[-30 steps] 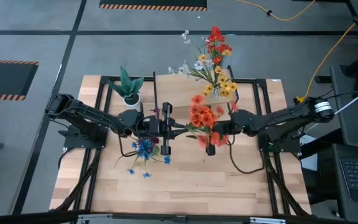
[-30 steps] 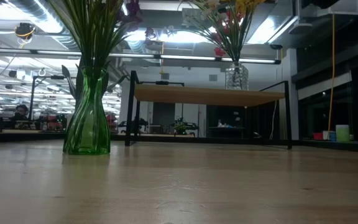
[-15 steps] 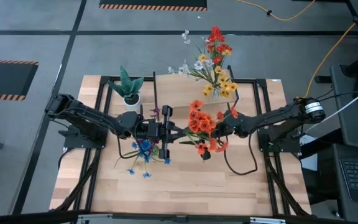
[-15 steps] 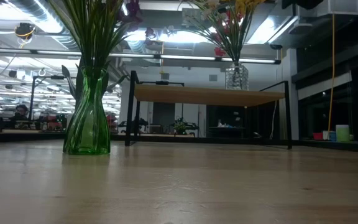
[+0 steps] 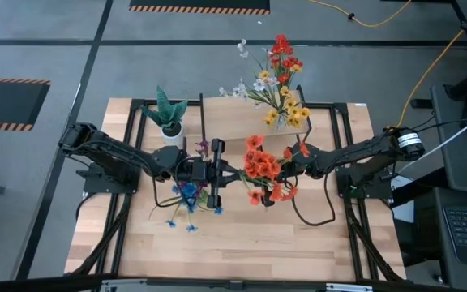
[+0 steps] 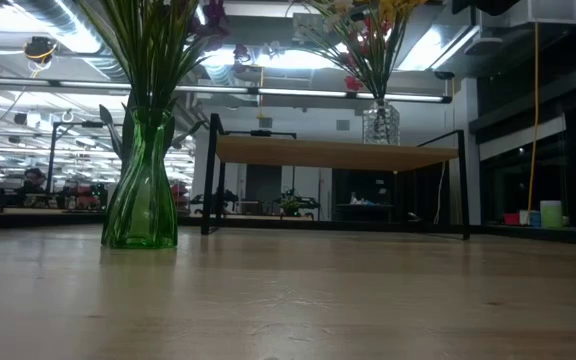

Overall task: Pick and place flowers into a vace then onto a shelf
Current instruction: Put the orange flowers into the green transparent vase

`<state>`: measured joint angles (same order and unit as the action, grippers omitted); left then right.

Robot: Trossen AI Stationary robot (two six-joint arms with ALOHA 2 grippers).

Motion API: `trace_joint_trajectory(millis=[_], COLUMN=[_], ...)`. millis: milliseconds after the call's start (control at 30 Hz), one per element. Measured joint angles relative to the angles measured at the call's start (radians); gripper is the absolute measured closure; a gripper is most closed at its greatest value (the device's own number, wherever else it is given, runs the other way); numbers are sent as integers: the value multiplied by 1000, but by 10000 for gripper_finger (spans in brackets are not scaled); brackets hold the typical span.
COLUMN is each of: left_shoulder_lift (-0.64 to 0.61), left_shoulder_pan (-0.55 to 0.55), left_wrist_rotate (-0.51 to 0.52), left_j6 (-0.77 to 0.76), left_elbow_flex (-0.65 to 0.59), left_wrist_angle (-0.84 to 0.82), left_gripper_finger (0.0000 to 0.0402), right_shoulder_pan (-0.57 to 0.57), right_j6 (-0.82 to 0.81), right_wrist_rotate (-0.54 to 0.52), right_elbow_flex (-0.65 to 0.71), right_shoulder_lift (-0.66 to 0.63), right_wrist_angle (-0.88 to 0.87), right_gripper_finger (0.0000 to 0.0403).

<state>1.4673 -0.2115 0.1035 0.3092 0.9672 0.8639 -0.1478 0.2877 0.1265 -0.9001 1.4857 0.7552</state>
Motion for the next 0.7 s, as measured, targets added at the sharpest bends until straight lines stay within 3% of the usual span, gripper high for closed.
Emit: trace_joint_trajectory(millis=[267, 700], left_shoulder_lift=[0, -1], left_shoulder_pan=[-7, -24], left_wrist_rotate=[8, 62], left_j6=[-38, -61], left_elbow_flex=[0, 0], left_wrist_angle=[-10, -61], left_gripper_finger=[388, 305], right_shoulder_pan=[-1, -2], right_j6=[-24, -45], right_wrist_rotate=[6, 11], right_elbow_flex=[0, 1], right_shoulder_lift=[-7, -88], right_wrist_angle=[-29, -192], right_gripper_finger=[394, 395])
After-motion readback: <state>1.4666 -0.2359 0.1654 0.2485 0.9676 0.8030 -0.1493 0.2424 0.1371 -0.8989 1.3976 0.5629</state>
